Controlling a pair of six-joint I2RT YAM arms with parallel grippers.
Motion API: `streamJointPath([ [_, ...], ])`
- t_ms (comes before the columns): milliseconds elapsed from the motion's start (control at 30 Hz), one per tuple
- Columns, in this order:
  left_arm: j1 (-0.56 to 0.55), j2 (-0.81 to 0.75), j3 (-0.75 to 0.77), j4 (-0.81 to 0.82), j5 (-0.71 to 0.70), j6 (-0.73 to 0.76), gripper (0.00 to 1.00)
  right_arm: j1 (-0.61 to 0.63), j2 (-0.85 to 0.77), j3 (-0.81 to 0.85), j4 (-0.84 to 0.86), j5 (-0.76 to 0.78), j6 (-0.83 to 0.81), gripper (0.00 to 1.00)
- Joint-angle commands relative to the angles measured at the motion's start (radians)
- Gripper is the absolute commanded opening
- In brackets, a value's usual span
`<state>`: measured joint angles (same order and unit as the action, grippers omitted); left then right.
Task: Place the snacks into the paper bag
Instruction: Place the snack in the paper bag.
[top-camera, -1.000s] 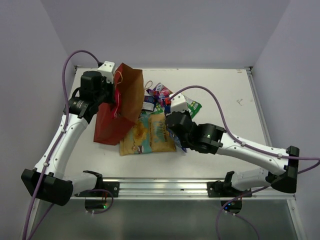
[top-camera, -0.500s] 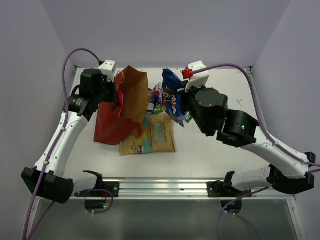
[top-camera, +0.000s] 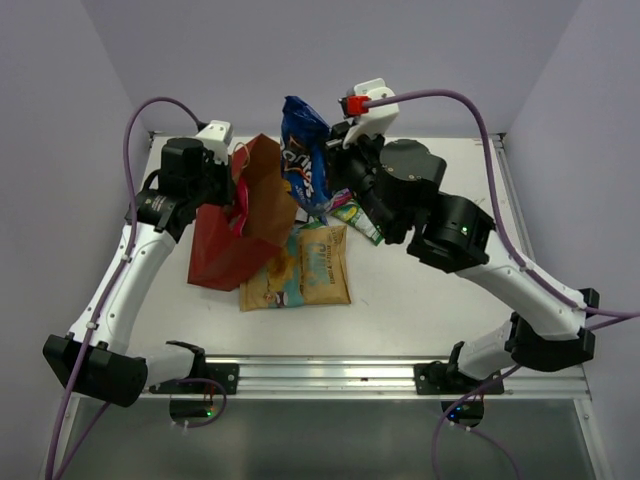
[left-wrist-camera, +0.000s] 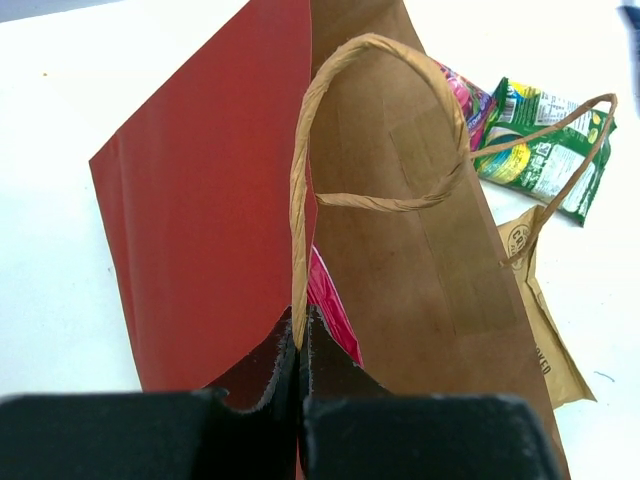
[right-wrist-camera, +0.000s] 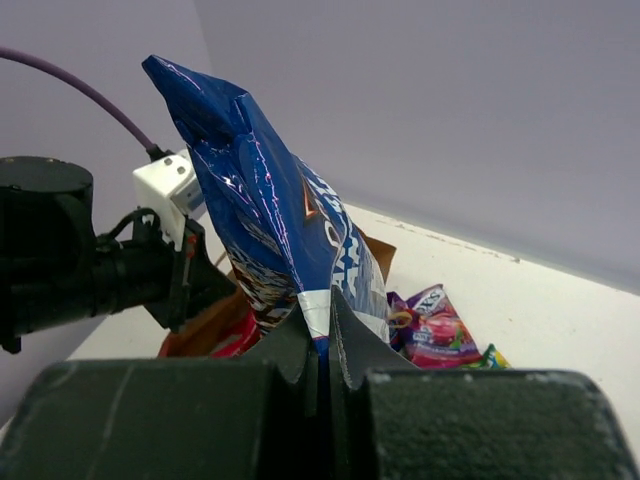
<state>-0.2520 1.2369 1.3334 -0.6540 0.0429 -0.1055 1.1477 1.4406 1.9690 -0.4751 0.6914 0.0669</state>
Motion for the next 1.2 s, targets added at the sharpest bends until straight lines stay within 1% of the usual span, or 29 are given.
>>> streamJointPath([
  [0,-0.007,-0.03,0.043,0.028,0.014,-0.039,0.0,-0.019,0.056,0.067,0.167,-0.029,0.014,0.0],
  [33,-0.007,-0.031,0.043,0.028,0.008,-0.046,0.0,-0.026,0.087,0.07,0.174,-0.024,0.04,0.0],
  [333,-0.007,-0.068,0.012,0.045,-0.026,-0.079,0.0,-0.077,0.19,0.068,0.268,-0.013,0.177,0.0],
  [533,-0.007,-0.103,-0.017,0.073,-0.038,-0.118,0.0,-0.094,0.244,0.07,0.302,-0.05,0.29,0.0],
  [667,-0.007,-0.132,-0.048,0.09,-0.089,-0.134,0.0,-0.095,0.256,0.05,0.316,-0.079,0.37,0.0],
  [967,-0.006,-0.151,-0.115,0.125,-0.095,-0.163,0.0,-0.095,0.242,-0.067,0.363,-0.153,0.5,0.0],
  [1067,-0.006,-0.159,-0.128,0.131,-0.1,-0.166,0.0,-0.095,0.231,-0.123,0.38,-0.17,0.54,0.0],
  [1167,-0.006,-0.172,-0.132,0.128,-0.11,-0.166,0.0,-0.095,0.201,-0.232,0.411,-0.141,0.577,0.0],
])
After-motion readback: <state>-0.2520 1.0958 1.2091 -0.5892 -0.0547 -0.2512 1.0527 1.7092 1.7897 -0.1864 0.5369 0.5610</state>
